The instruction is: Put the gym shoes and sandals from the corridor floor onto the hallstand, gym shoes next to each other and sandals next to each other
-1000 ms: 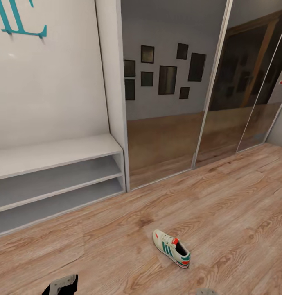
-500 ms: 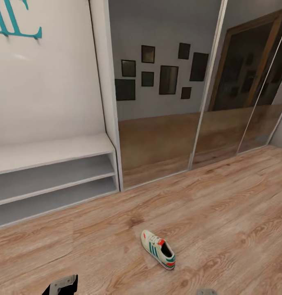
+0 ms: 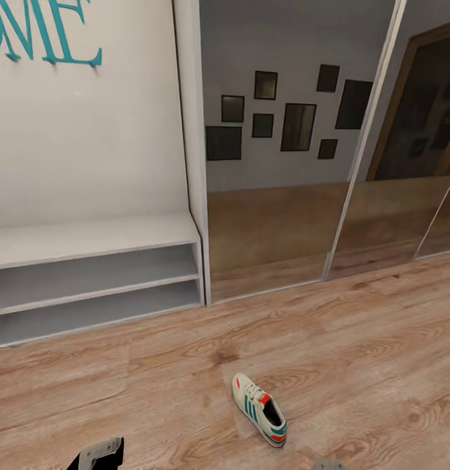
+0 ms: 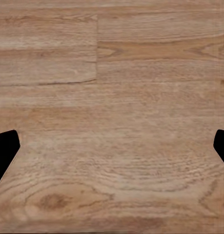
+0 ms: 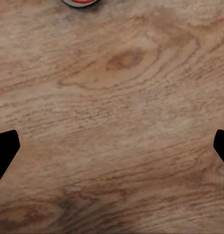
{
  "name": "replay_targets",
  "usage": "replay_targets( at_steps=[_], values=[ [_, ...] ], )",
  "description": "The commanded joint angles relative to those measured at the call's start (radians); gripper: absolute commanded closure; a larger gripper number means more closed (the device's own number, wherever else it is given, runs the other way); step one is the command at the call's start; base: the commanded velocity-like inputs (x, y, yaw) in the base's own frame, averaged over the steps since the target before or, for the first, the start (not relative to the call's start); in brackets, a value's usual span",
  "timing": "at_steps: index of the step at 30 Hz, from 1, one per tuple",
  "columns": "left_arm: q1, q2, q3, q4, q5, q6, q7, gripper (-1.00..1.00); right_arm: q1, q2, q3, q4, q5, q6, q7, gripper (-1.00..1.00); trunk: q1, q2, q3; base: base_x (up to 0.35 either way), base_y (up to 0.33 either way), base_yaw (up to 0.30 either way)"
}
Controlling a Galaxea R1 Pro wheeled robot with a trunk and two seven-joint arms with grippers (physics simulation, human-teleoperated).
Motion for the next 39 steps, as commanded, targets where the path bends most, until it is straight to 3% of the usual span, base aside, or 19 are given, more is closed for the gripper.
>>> replay_targets(
  at_steps=[1,16,39],
  values=[
    [-0.001,0.000,0.000,0.001,0.001,-0.003,0.001,-1.00,0.000,0.000,0.000,-0.002,0.001,0.006,0.000,-1.00,0.000,0.000,-0.001,0.003,-0.004,0.281],
    [0.000,0.000,-0.001,0.000,0.000,-0.003,0.001,-1.00,0.000,0.000,0.000,-0.002,0.001,0.007,0.000,-1.00,0.000,0.000,-0.001,0.001,-0.023,0.282],
    [0.000,0.000,-0.001,0.001,0.000,-0.003,0.001,-1.00,0.000,0.000,0.000,-0.002,0.006,0.005,0.000,-1.00,0.000,0.000,-0.002,0.000,-0.308,0.270]
  ],
)
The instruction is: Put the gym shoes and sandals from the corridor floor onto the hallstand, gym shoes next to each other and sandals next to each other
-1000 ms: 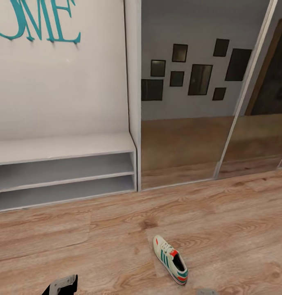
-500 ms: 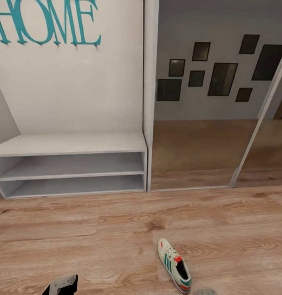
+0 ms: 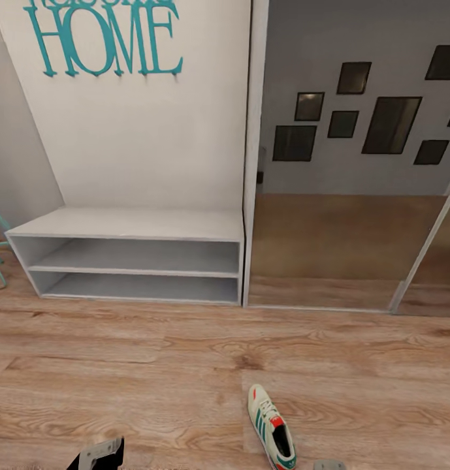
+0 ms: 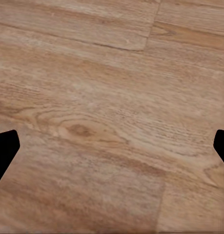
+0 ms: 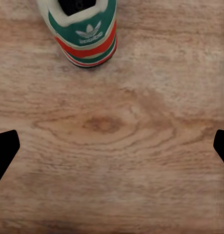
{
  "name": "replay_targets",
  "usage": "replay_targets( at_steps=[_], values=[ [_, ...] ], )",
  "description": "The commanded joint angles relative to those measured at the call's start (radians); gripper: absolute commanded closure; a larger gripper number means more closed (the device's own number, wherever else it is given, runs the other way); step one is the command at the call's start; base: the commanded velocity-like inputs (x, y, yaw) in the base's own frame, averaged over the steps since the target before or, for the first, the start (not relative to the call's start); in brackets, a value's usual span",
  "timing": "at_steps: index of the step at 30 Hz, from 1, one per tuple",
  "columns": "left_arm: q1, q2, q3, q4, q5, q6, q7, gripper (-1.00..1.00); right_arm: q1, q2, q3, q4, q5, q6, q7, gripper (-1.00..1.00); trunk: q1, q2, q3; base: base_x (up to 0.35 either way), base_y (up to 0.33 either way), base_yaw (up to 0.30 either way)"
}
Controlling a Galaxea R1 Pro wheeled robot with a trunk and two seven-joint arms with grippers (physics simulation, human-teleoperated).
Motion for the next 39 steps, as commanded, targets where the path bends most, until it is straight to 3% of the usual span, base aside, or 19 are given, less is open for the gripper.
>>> replay_targets(
  at_steps=[1,29,30,31,32,34,35,39],
  values=[
    [-0.001,0.000,0.001,0.000,0.000,-0.003,0.001,-1.00,0.000,0.000,0.000,-0.002,0.002,0.006,0.000,-1.00,0.000,0.000,-0.001,0.000,-0.124,0.146],
    [-0.016,0.003,0.002,-0.009,-0.004,0.008,0.000,-1.00,0.000,-0.003,-0.004,-0.007,-0.006,0.000,-0.001,-1.00,0.000,0.000,-0.003,0.000,-0.011,0.016],
    [-0.057,0.003,0.002,-0.009,-0.006,0.033,-0.001,-1.00,-0.003,-0.003,-0.006,-0.012,-0.006,0.005,-0.002,-1.00,0.000,0.000,-0.003,0.000,0.000,0.000],
    [-0.166,0.004,0.001,-0.006,-0.008,0.146,-0.003,-1.00,-0.048,-0.002,-0.008,-0.037,-0.006,0.048,-0.005,-1.00,0.000,0.000,-0.003,0.000,0.000,0.000],
    [-0.203,0.004,0.001,-0.007,-0.009,0.198,-0.004,-1.00,-0.084,-0.002,-0.008,-0.050,-0.006,0.082,-0.006,-1.00,0.000,0.000,-0.003,0.000,0.000,0.000],
    [-0.241,0.003,0.001,-0.007,-0.009,0.255,-0.004,-1.00,-0.123,-0.002,-0.009,-0.059,-0.006,0.129,-0.006,-1.00,0.000,0.000,-0.003,0.000,0.000,0.000],
    [-0.289,0.002,0.000,-0.007,-0.010,0.318,-0.005,-1.00,-0.166,-0.002,-0.009,-0.067,-0.006,0.193,-0.006,-1.00,0.000,0.000,-0.003,0.000,0.000,0.000],
    [-0.340,0.000,0.000,-0.010,-0.008,0.368,-0.003,-1.00,-0.214,-0.003,-0.009,-0.091,-0.006,0.266,-0.004,-1.00,0.000,0.000,-0.003,0.000,0.000,0.000]
  ],
)
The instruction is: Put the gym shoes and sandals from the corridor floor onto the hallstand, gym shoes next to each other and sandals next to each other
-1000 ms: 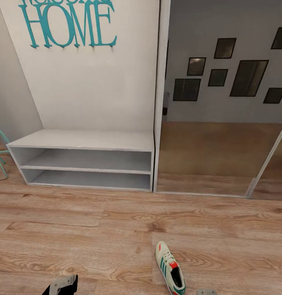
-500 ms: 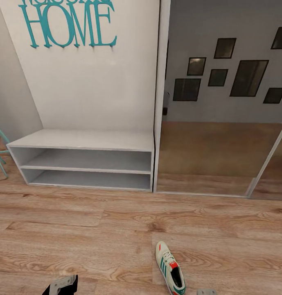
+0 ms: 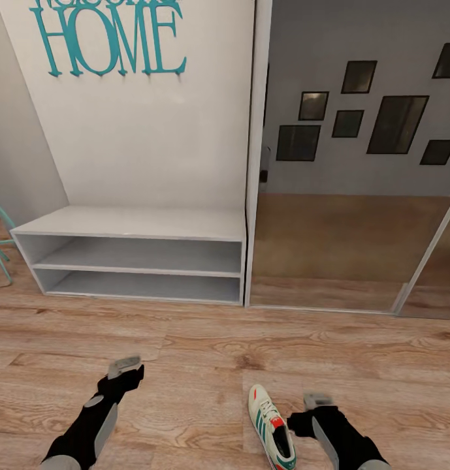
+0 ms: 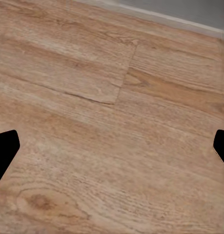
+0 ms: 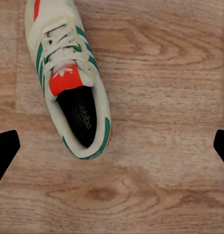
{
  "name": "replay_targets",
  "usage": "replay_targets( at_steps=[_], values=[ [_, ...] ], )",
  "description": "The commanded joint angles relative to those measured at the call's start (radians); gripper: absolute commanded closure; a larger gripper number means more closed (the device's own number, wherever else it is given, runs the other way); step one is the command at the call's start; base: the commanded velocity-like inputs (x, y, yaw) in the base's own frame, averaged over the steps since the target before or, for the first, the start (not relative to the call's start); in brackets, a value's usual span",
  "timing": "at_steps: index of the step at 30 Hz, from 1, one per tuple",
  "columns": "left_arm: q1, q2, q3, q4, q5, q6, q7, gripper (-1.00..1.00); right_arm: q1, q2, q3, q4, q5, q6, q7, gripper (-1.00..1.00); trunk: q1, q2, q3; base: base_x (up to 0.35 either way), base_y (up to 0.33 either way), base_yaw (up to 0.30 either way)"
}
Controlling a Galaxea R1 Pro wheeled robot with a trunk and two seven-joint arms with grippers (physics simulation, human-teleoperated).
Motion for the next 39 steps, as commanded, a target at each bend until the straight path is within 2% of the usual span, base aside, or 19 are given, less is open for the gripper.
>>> replay_targets(
  at_steps=[1,7,12,25,34,39],
  values=[
    [-0.006,0.000,0.001,-0.001,0.001,0.006,0.001,-1.00,-0.005,0.000,-0.001,-0.014,0.000,0.013,0.000,-1.00,0.000,0.000,-0.001,0.000,0.000,0.000],
    [-0.024,0.000,0.004,-0.001,0.004,0.020,0.000,-1.00,-0.022,-0.001,0.005,-0.144,-0.001,0.039,0.006,-1.00,0.000,0.000,-0.001,0.000,0.000,0.000],
    [-0.027,-0.001,0.002,0.000,0.006,0.021,-0.001,-1.00,-0.024,0.000,0.005,-0.173,-0.001,0.043,0.008,-1.00,0.000,0.000,-0.001,0.000,-0.059,0.000],
    [-0.027,-0.002,0.001,0.002,0.007,0.021,-0.002,-1.00,-0.024,0.001,0.007,-0.177,-0.001,0.038,0.006,-1.00,0.000,0.000,-0.010,0.000,-0.314,0.159],
    [-0.027,-0.002,0.001,0.003,0.006,0.017,-0.002,-1.00,-0.022,0.002,0.007,-0.169,0.000,0.029,0.006,-1.00,0.000,0.000,-0.018,0.000,-0.071,0.218],
    [-0.027,0.000,0.001,0.004,0.003,-0.004,-0.002,-1.00,-0.020,0.003,0.008,-0.161,-0.001,-0.036,0.006,-1.00,0.000,0.000,-0.019,0.000,-0.007,0.060]
  ],
)
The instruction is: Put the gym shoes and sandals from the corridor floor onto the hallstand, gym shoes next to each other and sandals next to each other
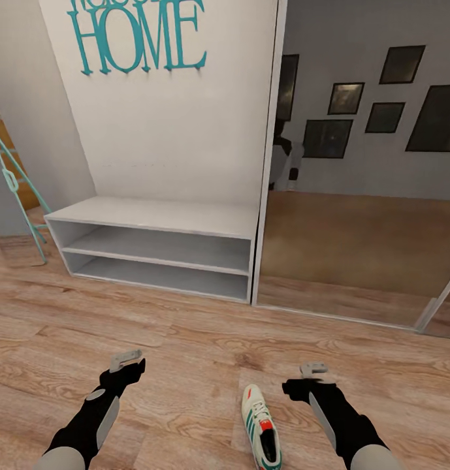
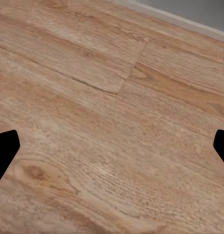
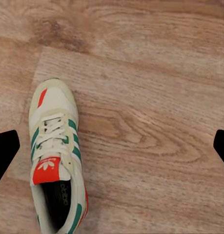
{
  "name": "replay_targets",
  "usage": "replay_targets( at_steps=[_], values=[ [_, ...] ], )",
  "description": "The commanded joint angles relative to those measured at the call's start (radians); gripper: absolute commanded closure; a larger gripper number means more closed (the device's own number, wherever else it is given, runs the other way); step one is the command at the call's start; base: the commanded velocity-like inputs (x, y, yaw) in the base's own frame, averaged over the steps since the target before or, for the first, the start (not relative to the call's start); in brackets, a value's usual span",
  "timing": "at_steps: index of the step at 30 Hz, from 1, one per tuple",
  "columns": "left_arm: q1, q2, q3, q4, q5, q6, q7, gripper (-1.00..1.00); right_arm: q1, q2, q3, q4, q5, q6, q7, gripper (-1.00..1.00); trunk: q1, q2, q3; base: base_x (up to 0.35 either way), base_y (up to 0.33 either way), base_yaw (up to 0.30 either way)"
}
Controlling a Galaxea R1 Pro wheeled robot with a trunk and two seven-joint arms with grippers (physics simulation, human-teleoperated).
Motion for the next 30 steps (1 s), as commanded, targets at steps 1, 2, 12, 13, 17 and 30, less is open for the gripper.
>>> replay_targets(
  at_steps=[1,2,12,13,17,30],
  values=[
    [0.000,0.001,0.002,0.000,-0.001,-0.007,0.000,-1.00,0.000,0.000,0.000,0.010,0.000,-0.013,0.000,-1.00,0.000,0.000,-0.001,0.000,-0.002,0.020],
    [0.000,0.002,0.002,0.000,-0.001,-0.010,0.000,-1.00,0.000,0.000,0.001,0.017,0.000,-0.020,0.000,-1.00,0.000,0.000,-0.001,0.000,-0.002,0.016],
    [0.001,0.006,0.004,0.003,-0.001,-0.023,0.000,-1.00,0.001,0.000,0.001,0.109,0.002,-0.047,0.000,-1.00,0.000,0.000,-0.001,-0.077,0.182,0.002],
    [0.001,0.006,0.004,0.003,-0.001,-0.023,0.000,-1.00,0.001,0.000,0.001,0.109,0.002,-0.047,0.000,-1.00,0.000,0.000,-0.001,-0.034,0.099,0.000],
    [0.001,0.006,0.003,0.004,-0.001,-0.023,0.000,-1.00,0.001,0.000,0.001,0.112,0.006,-0.047,0.000,-1.00,0.000,0.000,-0.001,-0.016,0.047,0.000],
    [0.003,0.006,0.003,0.004,-0.002,-0.023,0.000,-1.00,0.001,0.000,0.002,0.116,0.009,-0.048,0.000,-1.00,0.000,0.000,-0.001,-0.003,0.008,0.002]
  ],
)
